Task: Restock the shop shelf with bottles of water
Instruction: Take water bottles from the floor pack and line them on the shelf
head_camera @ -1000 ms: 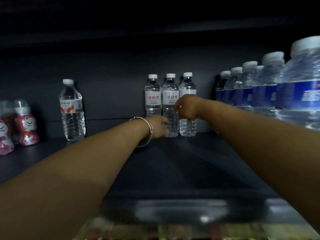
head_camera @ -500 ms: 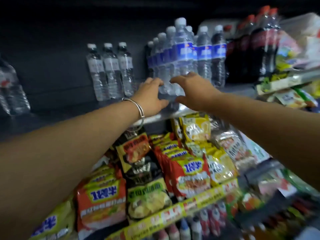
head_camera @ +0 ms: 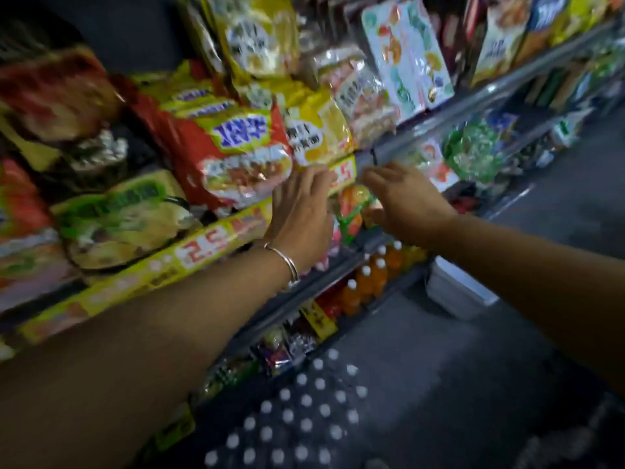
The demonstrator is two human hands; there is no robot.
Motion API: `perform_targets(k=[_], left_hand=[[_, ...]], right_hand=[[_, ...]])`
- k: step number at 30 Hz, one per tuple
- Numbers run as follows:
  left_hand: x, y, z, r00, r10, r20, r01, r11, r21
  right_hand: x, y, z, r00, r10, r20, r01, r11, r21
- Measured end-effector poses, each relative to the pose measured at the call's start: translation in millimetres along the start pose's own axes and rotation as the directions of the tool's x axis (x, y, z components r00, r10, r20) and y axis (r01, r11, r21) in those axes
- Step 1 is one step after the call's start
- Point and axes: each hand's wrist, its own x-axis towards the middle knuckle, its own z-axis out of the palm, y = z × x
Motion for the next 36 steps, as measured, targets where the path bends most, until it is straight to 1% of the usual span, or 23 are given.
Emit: perform_targets(k=[5,7,11,14,16,18,22,24,26,28,31,34,36], left_hand=[[-32.6,-26.3,153.7,0.985,-0.002,0.171,0.006,1.0,-0.019],[-52.3,-37.3,211.9,0.971,-0.042,0.235,0.056,0.997,-0.056],[-93.6,-66.4,319.8,0.94,-0.072,0.333,0.1,0.993,-0.067],[-125.9,-90.7,394.5,0.901,-0.127,0.414,0.148,0.989,-0.019],[-148.8,-106.4,442.1,0.886,-0.158,0.437,0.183,0.983,-0.016],[-164.5,-117.6,471.9,0.87,-0.165,0.465,0.198,0.98,-0.024],[-198.5,-143.2,537.9,0.85,-0.192,0.49,0.227,0.974,-0.012],[-210.7,-150.9,558.9,0.837,-0.191,0.513,0.223,0.975,-0.002],[-218.5,-156.6,572.2,0.833,-0.191,0.519,0.228,0.974,-0.008],[-222.8,-161.3,581.0,0.835,-0.19,0.517,0.227,0.974,-0.01],[-224.8,-165.9,586.3,0.831,-0.183,0.525,0.213,0.977,0.003],[-219.4,-167.0,580.8,0.841,-0.17,0.513,0.212,0.977,-0.024],[-211.4,-163.5,568.5,0.835,-0.153,0.529,0.2,0.979,-0.032]], right_hand=[[-51.4,31.0,161.9,0.983,0.072,0.167,-0.087,0.993,0.083],[-72.6,35.5,229.4,0.958,0.092,0.27,-0.128,0.984,0.122],[-113.6,31.4,347.8,0.895,0.123,0.429,-0.182,0.978,0.099],[-140.4,22.1,428.7,0.821,0.138,0.553,-0.241,0.963,0.117],[-157.9,15.4,486.0,0.762,0.155,0.629,-0.324,0.932,0.163],[-171.0,10.6,526.5,0.692,0.17,0.702,-0.419,0.886,0.198],[-196.2,-1.1,614.1,0.557,0.231,0.798,-0.605,0.772,0.198],[-203.9,-6.2,643.1,0.51,0.238,0.827,-0.667,0.716,0.206],[-208.5,-9.1,661.4,0.495,0.255,0.831,-0.713,0.666,0.22],[-210.0,-11.8,671.4,0.508,0.298,0.808,-0.741,0.63,0.233],[-208.3,-11.9,673.3,0.541,0.322,0.777,-0.744,0.614,0.264],[-201.1,-1.0,657.7,0.543,0.362,0.758,-0.78,0.553,0.294],[-191.6,7.8,637.6,0.55,0.354,0.757,-0.777,0.549,0.309]])
